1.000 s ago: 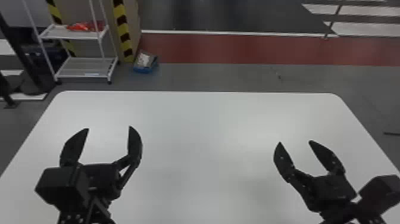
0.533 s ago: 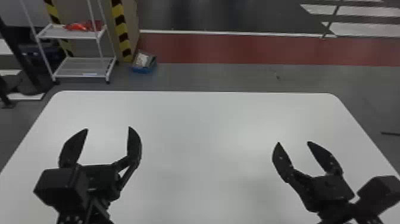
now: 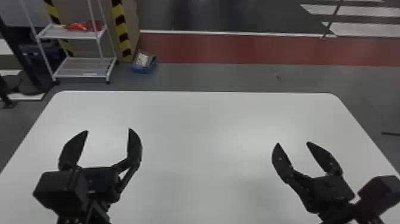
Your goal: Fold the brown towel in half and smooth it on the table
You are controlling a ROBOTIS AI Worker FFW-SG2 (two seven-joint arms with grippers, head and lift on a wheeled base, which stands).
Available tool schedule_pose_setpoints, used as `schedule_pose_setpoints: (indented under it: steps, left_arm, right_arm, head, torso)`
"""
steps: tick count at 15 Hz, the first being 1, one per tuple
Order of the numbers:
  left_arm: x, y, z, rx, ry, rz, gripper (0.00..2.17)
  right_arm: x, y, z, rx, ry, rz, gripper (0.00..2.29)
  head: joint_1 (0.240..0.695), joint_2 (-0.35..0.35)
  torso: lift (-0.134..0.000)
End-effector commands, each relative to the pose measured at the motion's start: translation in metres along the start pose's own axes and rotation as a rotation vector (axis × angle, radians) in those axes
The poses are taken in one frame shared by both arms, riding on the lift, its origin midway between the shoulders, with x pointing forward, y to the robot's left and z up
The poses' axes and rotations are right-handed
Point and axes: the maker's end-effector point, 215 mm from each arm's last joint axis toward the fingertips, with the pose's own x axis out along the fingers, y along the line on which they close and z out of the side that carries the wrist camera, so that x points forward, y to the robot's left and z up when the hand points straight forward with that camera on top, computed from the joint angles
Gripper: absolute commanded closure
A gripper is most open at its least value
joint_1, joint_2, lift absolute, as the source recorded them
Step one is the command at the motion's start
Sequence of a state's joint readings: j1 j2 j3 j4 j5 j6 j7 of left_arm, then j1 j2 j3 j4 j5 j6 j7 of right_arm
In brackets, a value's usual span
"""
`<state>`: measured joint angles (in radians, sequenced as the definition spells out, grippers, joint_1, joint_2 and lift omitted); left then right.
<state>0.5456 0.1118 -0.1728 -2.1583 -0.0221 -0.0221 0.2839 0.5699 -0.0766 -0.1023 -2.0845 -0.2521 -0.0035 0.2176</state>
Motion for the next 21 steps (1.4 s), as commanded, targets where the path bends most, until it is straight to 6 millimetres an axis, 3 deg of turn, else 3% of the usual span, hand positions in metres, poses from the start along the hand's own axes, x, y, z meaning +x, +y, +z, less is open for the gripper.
schedule_pose_setpoints:
  steps: [1, 21]
  left_arm:
    - [-0.0004, -0.0011, -0.0003, -0.002, 0.001, -0.002, 0.07]
    - [-0.0035, -0.0037, 0.0004, 0.002, 0.001, -0.006, 0.07]
  right_arm:
    - [-0.0004, 0.0006, -0.0023, -0.003, 0.012, 0.001, 0.14]
    - [-0.0012, -0.0002, -0.0070, -0.007, 0.039, 0.001, 0.14]
  head:
    - [0.695, -0.054]
    - [0.695, -0.059]
  torso:
    - [-0.121]
    - [-0.121]
